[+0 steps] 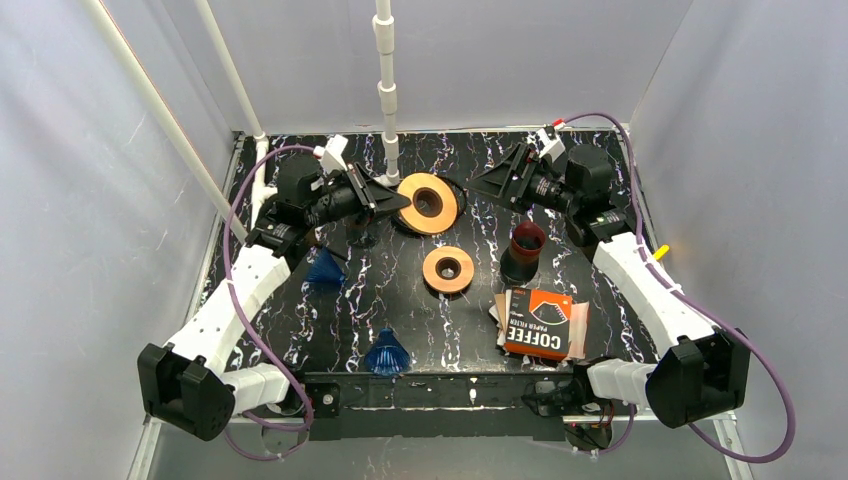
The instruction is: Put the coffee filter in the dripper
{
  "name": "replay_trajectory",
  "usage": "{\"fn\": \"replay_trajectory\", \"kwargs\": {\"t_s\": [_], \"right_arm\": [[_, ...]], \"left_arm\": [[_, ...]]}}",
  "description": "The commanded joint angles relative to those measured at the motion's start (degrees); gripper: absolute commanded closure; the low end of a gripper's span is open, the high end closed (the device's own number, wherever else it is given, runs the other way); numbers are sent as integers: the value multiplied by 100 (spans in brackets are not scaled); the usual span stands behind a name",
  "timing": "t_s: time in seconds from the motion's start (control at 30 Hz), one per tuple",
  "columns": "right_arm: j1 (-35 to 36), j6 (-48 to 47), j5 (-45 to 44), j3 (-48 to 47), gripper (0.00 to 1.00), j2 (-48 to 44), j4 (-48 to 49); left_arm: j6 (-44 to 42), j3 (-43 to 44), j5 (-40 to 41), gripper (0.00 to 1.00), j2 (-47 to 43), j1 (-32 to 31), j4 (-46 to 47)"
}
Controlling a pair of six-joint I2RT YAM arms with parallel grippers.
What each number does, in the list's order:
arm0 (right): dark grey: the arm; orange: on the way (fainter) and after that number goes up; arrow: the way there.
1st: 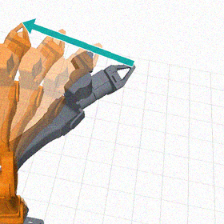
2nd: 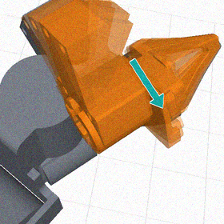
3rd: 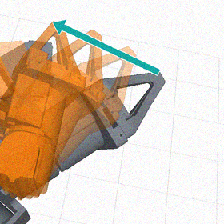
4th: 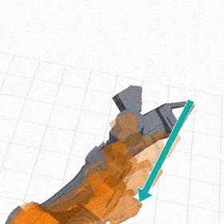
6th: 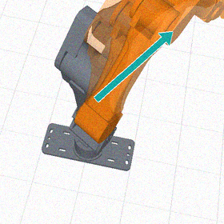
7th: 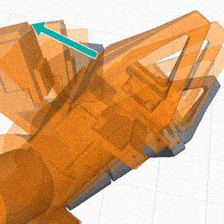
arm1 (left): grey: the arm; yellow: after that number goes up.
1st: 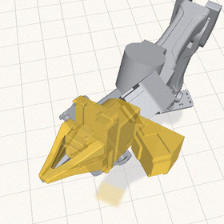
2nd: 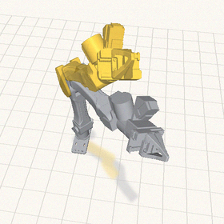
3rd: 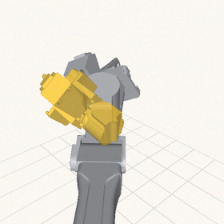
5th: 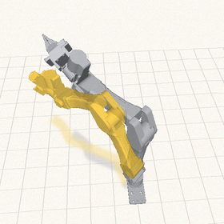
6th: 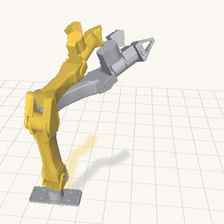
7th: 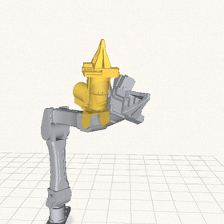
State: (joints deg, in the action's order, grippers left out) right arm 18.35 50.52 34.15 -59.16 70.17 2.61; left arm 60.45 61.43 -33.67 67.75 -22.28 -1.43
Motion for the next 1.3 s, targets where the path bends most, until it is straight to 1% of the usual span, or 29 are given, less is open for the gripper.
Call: {"fn": "replay_trajectory", "kwargs": {"t_s": [0.0,0.2,0.47,0.67,0.97,1.13,1.27], "right_arm": [[-41,-561,-190,-390,2,-155,-551],[-51,-749,-300,-390,2,-205,-863],[-59,-727,-323,-293,2,-191,-853],[-59,-645,-313,-155,2,-261,-801],[-59,-605,-321,-1,2,-345,-806],[-59,-593,-330,43,2,-370,-802],[-59,-601,-313,71,2,-356,-810]], "left_arm": [[-246,27,-43,100,-260,220,-509],[-384,0,-1,100,-230,597,-988],[-517,82,154,100,6,1130,-1618],[-239,104,269,100,267,1502,-1424],[-154,671,513,100,852,1778,-1562],[133,652,875,100,981,1905,-1430],[419,516,1107,100,1059,1945,-1110]]}}
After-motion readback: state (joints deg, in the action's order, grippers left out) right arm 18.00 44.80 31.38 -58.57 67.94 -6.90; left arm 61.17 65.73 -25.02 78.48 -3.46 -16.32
